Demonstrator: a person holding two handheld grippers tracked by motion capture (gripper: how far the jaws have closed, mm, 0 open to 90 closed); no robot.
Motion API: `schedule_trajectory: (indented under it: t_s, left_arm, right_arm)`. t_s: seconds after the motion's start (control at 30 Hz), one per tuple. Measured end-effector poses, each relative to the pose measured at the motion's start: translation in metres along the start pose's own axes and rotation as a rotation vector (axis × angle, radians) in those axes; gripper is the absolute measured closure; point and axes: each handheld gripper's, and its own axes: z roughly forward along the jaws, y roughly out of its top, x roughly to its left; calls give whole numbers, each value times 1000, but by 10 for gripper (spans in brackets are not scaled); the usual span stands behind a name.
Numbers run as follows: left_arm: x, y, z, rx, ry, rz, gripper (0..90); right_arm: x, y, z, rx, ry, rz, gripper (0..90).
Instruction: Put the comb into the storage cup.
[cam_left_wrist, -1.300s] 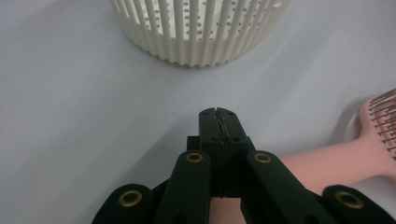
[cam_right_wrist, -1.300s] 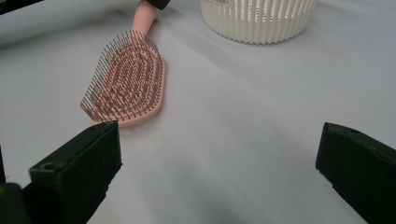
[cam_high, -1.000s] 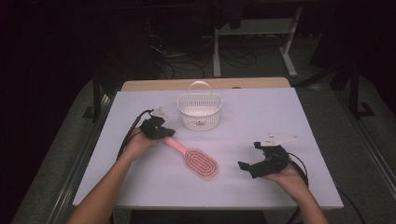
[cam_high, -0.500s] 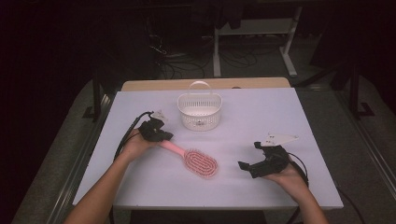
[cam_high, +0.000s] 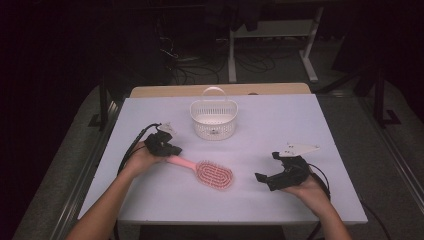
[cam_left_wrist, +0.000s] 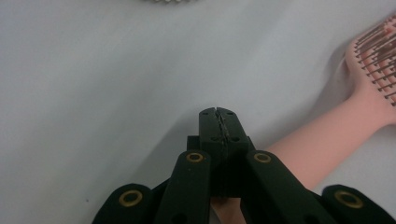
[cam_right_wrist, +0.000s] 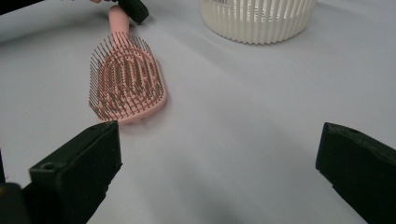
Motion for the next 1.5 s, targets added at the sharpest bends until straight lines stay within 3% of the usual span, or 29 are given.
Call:
schedule_trajectory:
  t_s: [0.87, 1.5]
  left_arm:
    - [-24, -38, -23, -8, -63, -28, 900]
    - [-45, -57, -32, -6, -104, -26, 900]
  right_arm:
    - [0, 0, 0, -2, 0, 2, 0]
    - [1, 0, 0, -3, 1, 2, 0]
